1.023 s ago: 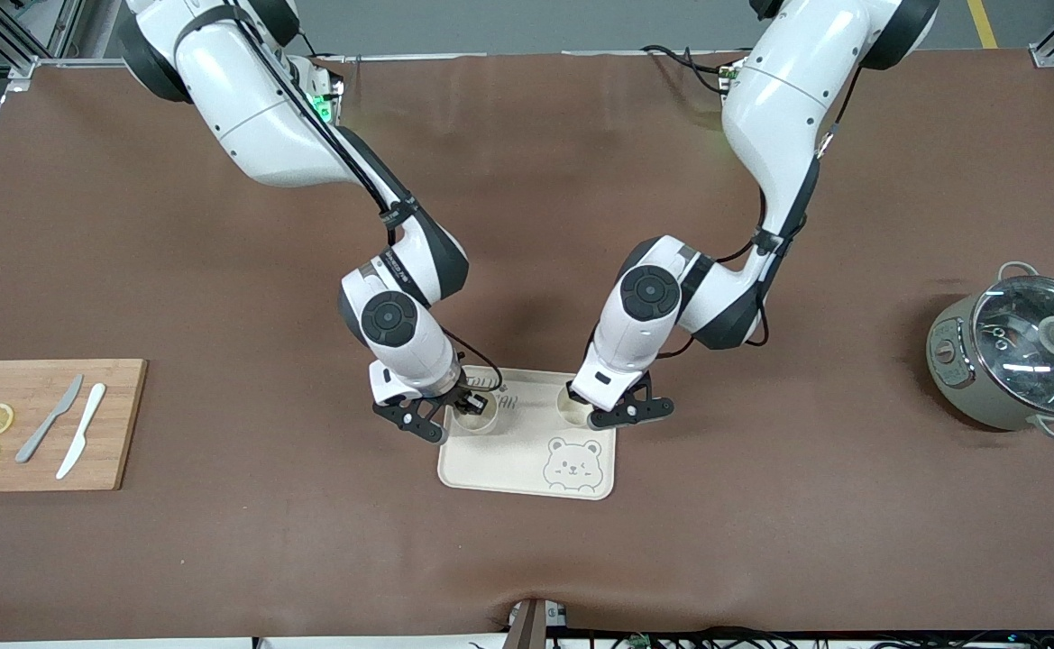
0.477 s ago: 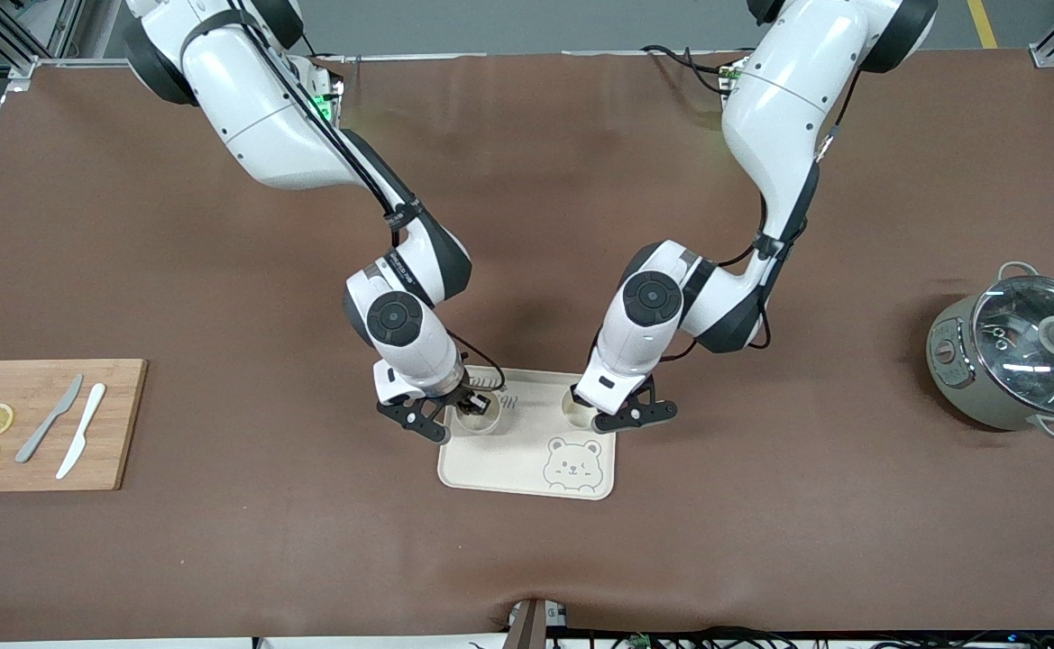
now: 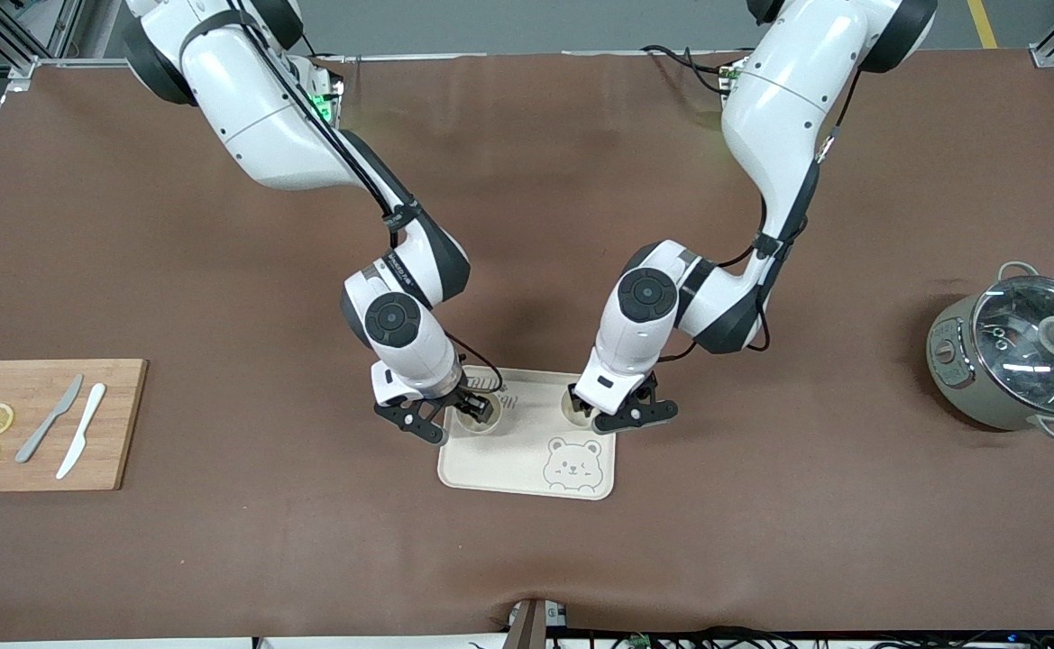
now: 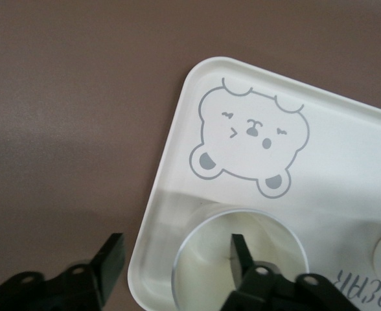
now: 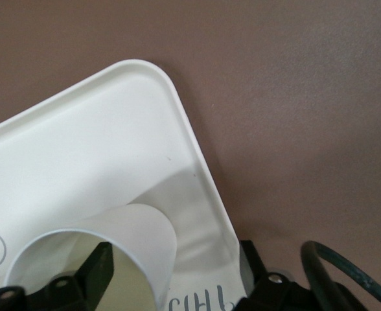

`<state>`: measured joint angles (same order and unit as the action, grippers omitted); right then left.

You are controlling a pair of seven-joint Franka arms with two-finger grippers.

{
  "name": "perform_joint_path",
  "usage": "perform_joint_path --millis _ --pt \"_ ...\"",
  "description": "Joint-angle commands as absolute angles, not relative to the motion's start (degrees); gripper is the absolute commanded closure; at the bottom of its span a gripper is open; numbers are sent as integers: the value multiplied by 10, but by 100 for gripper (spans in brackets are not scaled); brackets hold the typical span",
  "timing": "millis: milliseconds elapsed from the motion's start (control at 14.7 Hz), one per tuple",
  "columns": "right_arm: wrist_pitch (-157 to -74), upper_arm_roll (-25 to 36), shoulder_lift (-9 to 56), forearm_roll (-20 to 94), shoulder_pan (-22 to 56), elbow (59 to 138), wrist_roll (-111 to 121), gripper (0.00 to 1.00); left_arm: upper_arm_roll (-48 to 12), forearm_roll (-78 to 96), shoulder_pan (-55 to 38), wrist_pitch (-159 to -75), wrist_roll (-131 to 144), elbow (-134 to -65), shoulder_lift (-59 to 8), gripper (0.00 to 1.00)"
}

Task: Place white IKEA cup upright on tray with both arms
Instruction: 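Lower both cups onto the tray and open both grippers, then lift both grippers away from the cups on the tray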

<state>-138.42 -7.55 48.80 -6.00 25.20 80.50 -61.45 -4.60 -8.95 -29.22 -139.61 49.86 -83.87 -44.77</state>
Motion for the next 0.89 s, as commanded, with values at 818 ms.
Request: perform_joint_path --millis 818 --pt "-1203 -84 387 -79 250 787 -622 0 -40 -103 -206 -1218 368 -792 -351 0"
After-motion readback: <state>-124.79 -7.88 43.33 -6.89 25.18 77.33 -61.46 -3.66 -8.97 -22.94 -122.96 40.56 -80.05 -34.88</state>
